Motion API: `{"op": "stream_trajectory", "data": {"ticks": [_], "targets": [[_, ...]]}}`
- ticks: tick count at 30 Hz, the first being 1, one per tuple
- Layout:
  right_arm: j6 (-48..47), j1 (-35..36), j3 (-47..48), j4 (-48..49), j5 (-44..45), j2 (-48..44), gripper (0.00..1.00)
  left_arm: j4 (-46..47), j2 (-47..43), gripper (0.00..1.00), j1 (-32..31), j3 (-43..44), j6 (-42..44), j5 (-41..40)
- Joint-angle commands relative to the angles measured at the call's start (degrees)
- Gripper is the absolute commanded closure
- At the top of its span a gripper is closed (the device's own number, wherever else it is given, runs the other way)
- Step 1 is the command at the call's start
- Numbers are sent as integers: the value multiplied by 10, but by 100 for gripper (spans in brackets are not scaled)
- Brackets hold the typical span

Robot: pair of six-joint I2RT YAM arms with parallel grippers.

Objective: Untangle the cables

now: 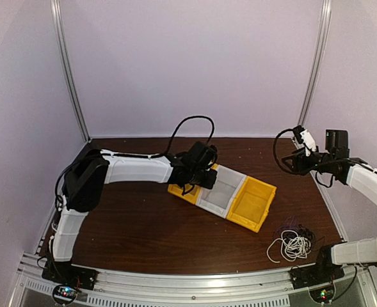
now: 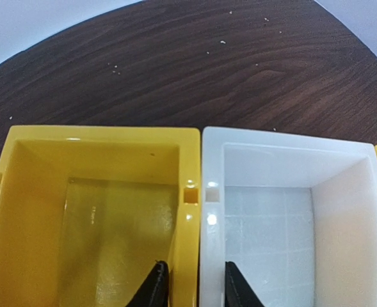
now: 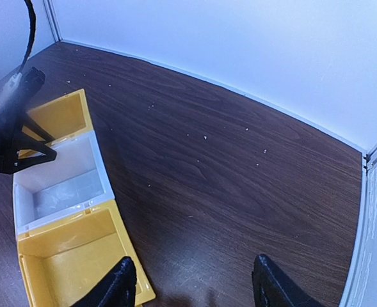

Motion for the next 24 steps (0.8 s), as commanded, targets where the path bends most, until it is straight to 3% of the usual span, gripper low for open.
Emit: {"op": "stream_trajectory", "data": {"ticks": [1, 4, 11, 16, 24], "targets": [[-7, -4, -3, 12, -2, -6, 38, -7, 13, 75, 8, 19, -36, -29], [-8, -4, -2, 11, 1, -2, 38, -12, -5, 86, 14, 5, -57, -56], [-14, -4, -2, 10, 2, 11, 38, -4, -51, 97, 36, -62, -105, -95], [-16, -4, -2, 9, 0, 12, 38, -2, -89, 98, 79, -121, -158, -102], [-15, -4, 2, 8, 0, 27, 38, 29, -132, 99, 129, -165, -148, -119]]}}
